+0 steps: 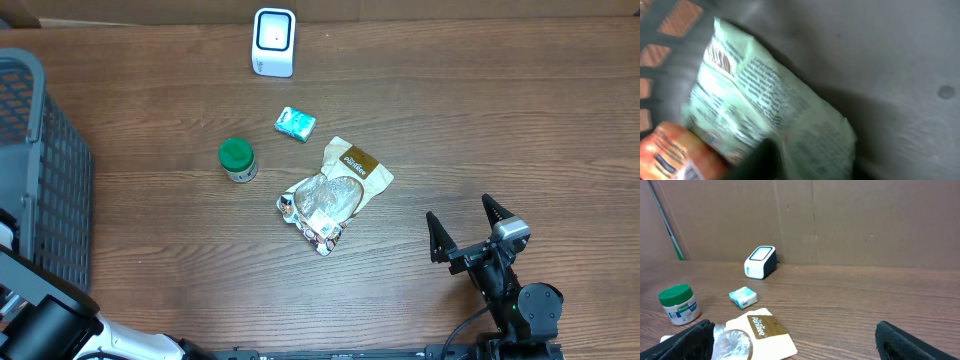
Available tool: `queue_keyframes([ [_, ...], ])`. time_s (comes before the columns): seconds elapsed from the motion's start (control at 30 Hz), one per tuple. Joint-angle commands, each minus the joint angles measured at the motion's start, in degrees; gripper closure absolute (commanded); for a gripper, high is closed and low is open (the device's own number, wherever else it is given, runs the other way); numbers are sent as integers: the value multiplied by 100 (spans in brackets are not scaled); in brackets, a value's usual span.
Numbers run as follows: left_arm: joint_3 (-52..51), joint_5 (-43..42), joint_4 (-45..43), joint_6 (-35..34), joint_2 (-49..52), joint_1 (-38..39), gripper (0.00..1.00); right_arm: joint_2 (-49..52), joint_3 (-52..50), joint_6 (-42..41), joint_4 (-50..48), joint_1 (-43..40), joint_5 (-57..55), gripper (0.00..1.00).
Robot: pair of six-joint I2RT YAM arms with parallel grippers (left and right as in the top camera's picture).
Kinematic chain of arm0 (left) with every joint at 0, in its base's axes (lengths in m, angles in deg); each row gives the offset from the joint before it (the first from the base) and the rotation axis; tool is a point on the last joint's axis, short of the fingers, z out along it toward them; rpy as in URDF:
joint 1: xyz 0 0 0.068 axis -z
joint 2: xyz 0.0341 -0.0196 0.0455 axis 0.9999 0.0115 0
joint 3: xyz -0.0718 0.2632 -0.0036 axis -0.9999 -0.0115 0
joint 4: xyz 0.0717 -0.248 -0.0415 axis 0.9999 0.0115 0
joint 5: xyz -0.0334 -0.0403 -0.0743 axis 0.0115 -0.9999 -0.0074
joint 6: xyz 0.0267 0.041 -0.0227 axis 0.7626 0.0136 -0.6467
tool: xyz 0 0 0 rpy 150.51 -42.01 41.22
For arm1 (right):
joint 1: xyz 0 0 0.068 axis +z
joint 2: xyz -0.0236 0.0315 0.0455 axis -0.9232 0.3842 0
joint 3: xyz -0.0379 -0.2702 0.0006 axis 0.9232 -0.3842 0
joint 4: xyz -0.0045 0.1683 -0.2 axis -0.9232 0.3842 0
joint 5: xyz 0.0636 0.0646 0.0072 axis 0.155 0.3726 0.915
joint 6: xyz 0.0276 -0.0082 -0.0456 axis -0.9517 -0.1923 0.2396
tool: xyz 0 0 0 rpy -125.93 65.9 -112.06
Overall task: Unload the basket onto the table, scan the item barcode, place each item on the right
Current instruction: 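Grasp the light green pouch in the basket with the left gripper, then carry the green pouch right and drop it beside the bag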
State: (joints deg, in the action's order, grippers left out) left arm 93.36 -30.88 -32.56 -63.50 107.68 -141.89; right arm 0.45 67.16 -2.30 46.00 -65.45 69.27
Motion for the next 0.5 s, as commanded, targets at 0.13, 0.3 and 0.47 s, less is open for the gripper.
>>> queue_keyframes([
  [0.13,317,-170,363,-160,111,13,96,-42,-61,-24,-35,-11,4,0],
  [0.3,1746,-1172,1102,-225,-391,138,96,-42,-61,-24,-35,-11,4,0],
  [0.47,2894,-2411,1217,-566,-1054,367,96,-42,-61,-24,-35,-11,4,0],
])
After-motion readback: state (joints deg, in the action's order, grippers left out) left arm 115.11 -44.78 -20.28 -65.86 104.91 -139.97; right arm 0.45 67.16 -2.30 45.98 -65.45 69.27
